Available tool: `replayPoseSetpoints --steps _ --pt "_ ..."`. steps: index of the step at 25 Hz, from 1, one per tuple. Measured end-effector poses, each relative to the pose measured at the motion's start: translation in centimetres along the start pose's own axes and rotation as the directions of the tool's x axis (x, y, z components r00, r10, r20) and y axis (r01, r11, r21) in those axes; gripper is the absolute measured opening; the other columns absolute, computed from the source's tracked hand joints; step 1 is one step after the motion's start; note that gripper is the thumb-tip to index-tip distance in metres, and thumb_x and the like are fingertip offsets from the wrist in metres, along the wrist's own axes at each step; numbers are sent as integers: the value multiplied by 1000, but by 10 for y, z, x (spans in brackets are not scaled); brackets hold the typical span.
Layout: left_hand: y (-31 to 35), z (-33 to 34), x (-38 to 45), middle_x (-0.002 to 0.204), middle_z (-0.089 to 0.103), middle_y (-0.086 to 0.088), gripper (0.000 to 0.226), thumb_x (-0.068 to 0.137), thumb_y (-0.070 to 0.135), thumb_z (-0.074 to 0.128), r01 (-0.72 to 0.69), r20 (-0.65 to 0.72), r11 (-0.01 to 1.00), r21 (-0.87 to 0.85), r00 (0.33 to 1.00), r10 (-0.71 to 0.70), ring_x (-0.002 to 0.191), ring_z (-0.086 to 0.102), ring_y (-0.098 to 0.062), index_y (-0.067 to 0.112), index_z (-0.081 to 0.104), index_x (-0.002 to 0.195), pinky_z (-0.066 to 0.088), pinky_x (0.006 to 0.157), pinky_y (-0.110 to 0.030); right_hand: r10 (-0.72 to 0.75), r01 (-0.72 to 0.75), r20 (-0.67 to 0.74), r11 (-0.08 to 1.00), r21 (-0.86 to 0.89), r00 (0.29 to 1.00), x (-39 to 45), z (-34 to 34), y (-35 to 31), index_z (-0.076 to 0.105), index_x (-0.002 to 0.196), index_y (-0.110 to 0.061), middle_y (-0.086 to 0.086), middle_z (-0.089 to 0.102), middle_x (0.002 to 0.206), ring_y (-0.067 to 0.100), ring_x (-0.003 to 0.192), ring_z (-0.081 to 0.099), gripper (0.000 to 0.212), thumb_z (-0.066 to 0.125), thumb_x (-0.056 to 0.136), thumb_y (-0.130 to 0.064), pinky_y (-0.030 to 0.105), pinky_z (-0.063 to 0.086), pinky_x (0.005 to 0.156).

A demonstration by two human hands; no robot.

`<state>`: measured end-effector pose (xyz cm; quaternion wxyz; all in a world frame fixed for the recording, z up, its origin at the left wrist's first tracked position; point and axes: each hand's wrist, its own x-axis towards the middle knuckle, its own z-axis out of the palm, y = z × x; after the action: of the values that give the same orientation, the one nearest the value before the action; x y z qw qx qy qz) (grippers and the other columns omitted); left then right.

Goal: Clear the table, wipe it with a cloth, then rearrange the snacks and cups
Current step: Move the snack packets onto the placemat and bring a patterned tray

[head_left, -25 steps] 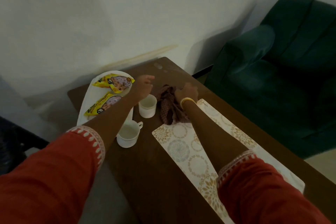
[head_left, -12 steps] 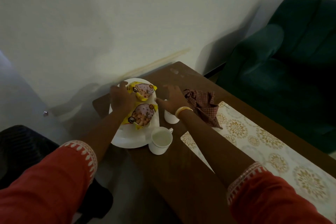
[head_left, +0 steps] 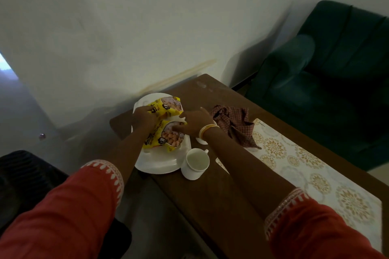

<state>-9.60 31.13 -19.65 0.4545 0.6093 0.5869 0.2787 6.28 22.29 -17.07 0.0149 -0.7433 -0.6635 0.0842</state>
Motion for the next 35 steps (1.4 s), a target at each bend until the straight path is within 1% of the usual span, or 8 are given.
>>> replayPoseSetpoints --steps 4,8,14,19,24,26,32,35 --pt "8 -4 -5 103 69 -20 28 82 19 67 -36 -146 994 -104 989 20 99 65 -33 1 71 103 51 84 -35 -41 37 -25 989 -140 999 -3 2 -20 68 103 -15 8 71 102 27 101 63 50 56 84 -60 38 33 102" --pt "31 -7 -16 75 60 -16 7 85 9 64 -156 -191 964 -216 975 115 76 64 -30 4 63 80 60 66 -39 112 5 -225 887 462 968 -4 -4 -23 69 93 -1 17 65 94 31 95 60 24 70 83 -22 30 39 72" --pt "64 34 -8 75 50 -3 17 77 23 61 -292 -41 922 -252 956 292 81 56 -25 26 48 67 55 78 -58 492 14 -346 559 829 799 -35 -37 40 64 91 -5 5 64 82 20 74 63 11 68 83 -11 31 53 65" --pt "128 113 -70 70 49 2 29 82 4 65 -382 98 892 -239 905 414 76 54 -18 23 49 68 57 78 -41 747 9 -427 491 871 509 -109 -48 140 49 65 -21 3 53 63 20 60 52 22 65 76 -10 30 44 56" --pt "126 206 -130 90 65 -12 13 81 -1 65 -500 286 850 -163 801 526 86 56 -20 11 61 81 46 76 -28 930 -150 -290 327 933 224 -214 -20 226 54 76 -5 11 58 67 23 59 58 14 66 83 -8 24 54 50" --pt "120 238 -156 90 65 -11 14 79 -6 65 -551 379 817 -173 728 571 88 59 -20 7 63 84 49 79 -31 960 -192 -250 270 943 124 -252 -3 251 52 73 -8 11 61 69 26 62 61 18 66 83 -13 36 58 58" --pt "110 308 -213 101 70 -11 18 74 -5 71 -571 491 797 -195 647 583 94 61 -15 11 64 75 47 80 -20 974 -196 -193 166 966 -123 -315 21 289 58 77 -6 12 64 80 27 71 63 15 67 82 -17 35 54 61" --pt "103 331 -227 113 67 -13 9 73 -4 74 -560 622 805 -198 562 544 104 63 -20 2 72 79 51 83 -22 983 -206 -126 97 974 -130 -340 27 311 60 84 -5 8 62 81 27 77 62 15 67 83 -18 31 47 60"
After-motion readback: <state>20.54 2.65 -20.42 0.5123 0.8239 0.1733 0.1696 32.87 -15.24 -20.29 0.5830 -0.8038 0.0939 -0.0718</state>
